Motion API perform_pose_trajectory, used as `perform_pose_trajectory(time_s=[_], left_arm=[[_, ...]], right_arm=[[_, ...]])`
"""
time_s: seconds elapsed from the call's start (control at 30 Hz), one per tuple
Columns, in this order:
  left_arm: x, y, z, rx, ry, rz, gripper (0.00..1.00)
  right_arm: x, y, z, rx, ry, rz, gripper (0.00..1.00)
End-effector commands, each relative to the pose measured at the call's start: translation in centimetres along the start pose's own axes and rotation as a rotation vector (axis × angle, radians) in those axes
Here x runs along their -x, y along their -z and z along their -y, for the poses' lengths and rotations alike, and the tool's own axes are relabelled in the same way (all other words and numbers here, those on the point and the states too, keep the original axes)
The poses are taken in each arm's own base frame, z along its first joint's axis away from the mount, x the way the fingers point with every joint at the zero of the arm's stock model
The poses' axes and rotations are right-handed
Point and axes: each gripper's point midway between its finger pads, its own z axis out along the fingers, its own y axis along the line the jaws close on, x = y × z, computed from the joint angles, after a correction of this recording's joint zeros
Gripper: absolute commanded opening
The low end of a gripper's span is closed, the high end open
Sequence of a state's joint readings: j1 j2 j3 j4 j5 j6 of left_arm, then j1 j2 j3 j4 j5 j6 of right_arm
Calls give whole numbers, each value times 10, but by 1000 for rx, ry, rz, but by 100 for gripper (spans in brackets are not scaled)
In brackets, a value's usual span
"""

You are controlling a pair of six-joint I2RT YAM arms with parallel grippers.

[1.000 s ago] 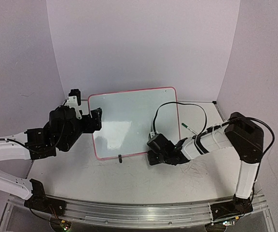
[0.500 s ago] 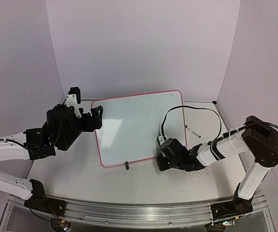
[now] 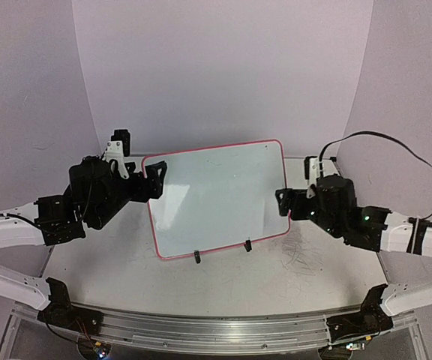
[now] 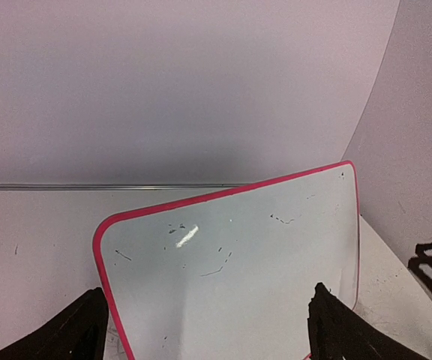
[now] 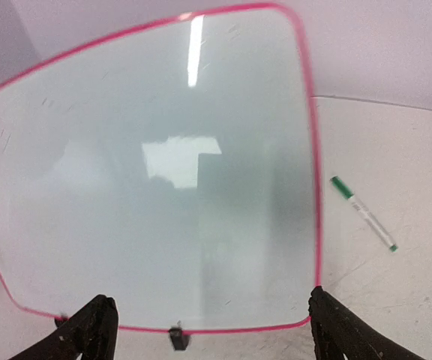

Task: Write a sentence on the whiteboard
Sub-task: Adjust the whiteboard stand at the center of the board, then pick up the whiteboard marker from the center of the board.

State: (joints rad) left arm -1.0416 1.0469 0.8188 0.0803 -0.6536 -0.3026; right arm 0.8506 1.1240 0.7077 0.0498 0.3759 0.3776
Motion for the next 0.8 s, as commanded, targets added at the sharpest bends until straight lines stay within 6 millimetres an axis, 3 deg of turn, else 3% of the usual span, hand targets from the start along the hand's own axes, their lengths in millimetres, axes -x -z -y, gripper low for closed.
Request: perform_pose_trajectory(time_s=[0.0,0.1,0.2,0.37,0.47,0.57,0.77], left_arm=[[28,0,17,-64,35,48,94],[27,-2,28,-113,29,27,96],[18,-8,43,-161,3,-39,96],[6,-8,55,-220,-6,-110,97],[9,-7,59,-235,-2,-114,97],[13,-6,59,-232,5,-106,97],[10,-7,59,-235,14,-115,97]], right_arm=[[27,-8,94,-233,-54,10,88],[39,-23,137,-274,-115,-22,90],[18,-59,165,-223,-175,-175,88],[-14,-112,178,-185,-92,-387,82],[-28,-136,188,-205,-22,-477,74],[-38,-152,199,-239,34,-533,69],[-56,-181,192,-140,93,-617,65]])
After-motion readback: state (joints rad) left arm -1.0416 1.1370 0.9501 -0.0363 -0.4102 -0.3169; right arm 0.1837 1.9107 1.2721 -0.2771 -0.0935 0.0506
